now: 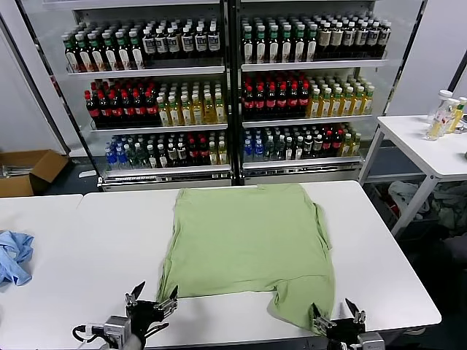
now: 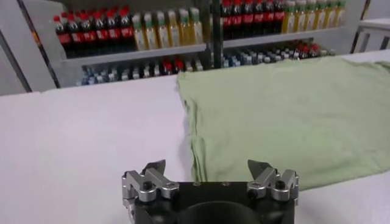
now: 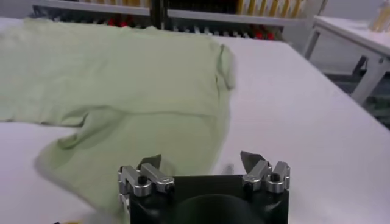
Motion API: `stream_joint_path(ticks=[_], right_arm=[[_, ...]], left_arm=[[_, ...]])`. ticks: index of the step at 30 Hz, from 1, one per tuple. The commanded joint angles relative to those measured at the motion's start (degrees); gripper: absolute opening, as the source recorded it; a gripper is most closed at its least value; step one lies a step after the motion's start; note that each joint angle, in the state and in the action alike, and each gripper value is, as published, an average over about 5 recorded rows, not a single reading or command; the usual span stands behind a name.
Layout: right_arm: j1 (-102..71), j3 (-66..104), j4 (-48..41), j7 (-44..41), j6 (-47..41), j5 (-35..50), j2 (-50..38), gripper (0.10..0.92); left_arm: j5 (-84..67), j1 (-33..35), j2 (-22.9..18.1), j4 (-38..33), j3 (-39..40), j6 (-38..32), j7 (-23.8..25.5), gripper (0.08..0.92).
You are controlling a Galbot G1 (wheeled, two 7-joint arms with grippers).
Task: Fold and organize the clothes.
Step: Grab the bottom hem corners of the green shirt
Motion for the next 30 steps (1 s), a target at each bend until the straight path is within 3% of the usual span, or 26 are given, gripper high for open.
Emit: stream_joint_path(ticks=[1, 5, 13, 24, 27, 30], right_arm=[[-0.77, -1.26, -1.35, -0.33, -0.71, 2.25, 0.10, 0.807], [-0.47, -1.27, -1.73, -0.21, -0.48, 2.94, -0.01, 0.726], [-0.95, -1.66, -1.34, -0.54, 0.32, 3.03, 0.07, 0.501], [-2.07, -0.17, 1.51, -6.12, 6.08, 3.57, -1.54, 0.180], [-1.46, 0.71, 2.52, -7.50, 8.65, 3.21, -2.32, 0.118], [-0.32, 2.09, 3.57, -7.79, 10.65, 4.16, -3.22, 0.106]], left_arm=[[-1.13, -1.19, 0.44, 2.77, 1.10, 2.24, 0.25, 0.817], [-1.48, -1.29, 0.51, 3.60, 1.31, 2.27, 0.43, 0.747], [-2.05, -1.42, 0.56, 4.94, 1.26, 2.29, 0.36, 0.514], [-5.52, 0.60, 0.04, -0.14, 0.56, -2.46, 1.08, 0.194], [-5.63, 1.65, 0.27, -2.14, -0.01, -3.82, 1.32, 0.122], [-5.78, 2.84, 0.60, -4.39, -0.66, -4.83, 1.50, 0.092]])
